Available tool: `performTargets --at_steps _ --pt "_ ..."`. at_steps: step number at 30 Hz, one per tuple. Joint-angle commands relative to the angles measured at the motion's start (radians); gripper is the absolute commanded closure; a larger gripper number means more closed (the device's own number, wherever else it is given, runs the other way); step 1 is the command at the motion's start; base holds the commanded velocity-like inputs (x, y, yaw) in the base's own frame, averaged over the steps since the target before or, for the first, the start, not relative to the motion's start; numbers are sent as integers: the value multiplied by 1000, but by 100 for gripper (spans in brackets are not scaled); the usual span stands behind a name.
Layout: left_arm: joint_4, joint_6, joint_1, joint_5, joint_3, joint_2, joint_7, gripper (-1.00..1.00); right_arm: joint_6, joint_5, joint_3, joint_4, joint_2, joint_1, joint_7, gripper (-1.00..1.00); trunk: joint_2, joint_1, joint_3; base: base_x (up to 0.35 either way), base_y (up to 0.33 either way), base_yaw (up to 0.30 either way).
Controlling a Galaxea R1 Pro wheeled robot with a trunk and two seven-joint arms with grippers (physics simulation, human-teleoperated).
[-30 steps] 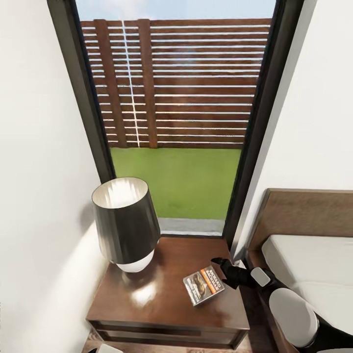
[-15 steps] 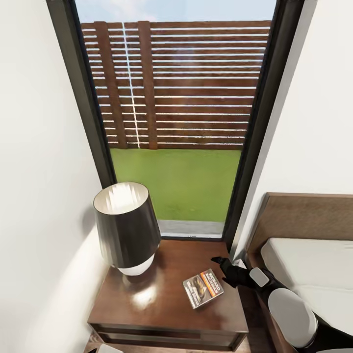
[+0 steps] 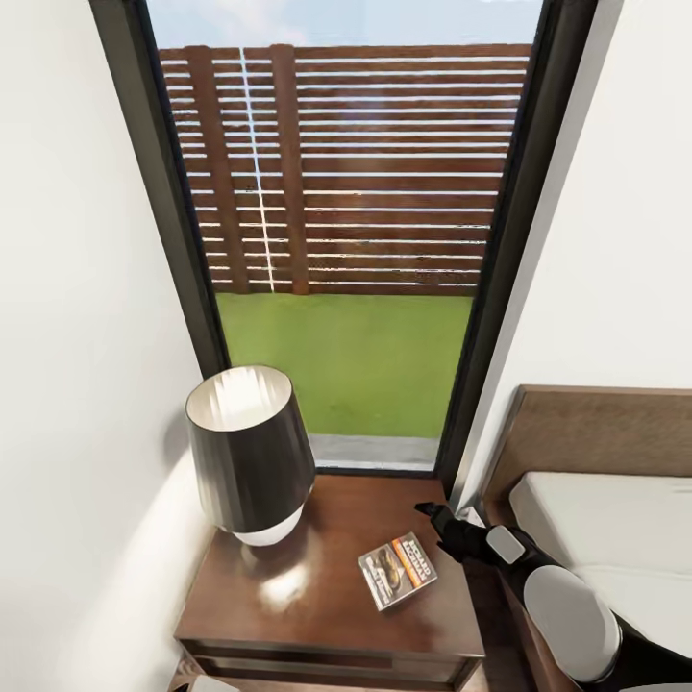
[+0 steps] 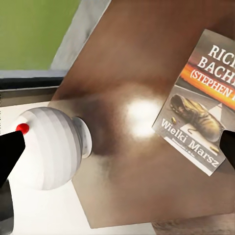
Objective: In the bedroom, move the book from the bed onto either nightstand, and place the two sandals side by side next to the bed.
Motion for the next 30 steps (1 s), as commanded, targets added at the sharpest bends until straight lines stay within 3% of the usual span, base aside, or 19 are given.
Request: performTargets --at_steps 1,30 --pt "0 -3 -1 10 -9 1 4 -100 5 -9 2 -1 0 0 -2 -100 7 -4 2 0 0 0" --pt "0 -4 -1 10 -9 2 5 -100 1 -6 1 -2 12 0 -12 -100 210 -115 93 0 0 0"
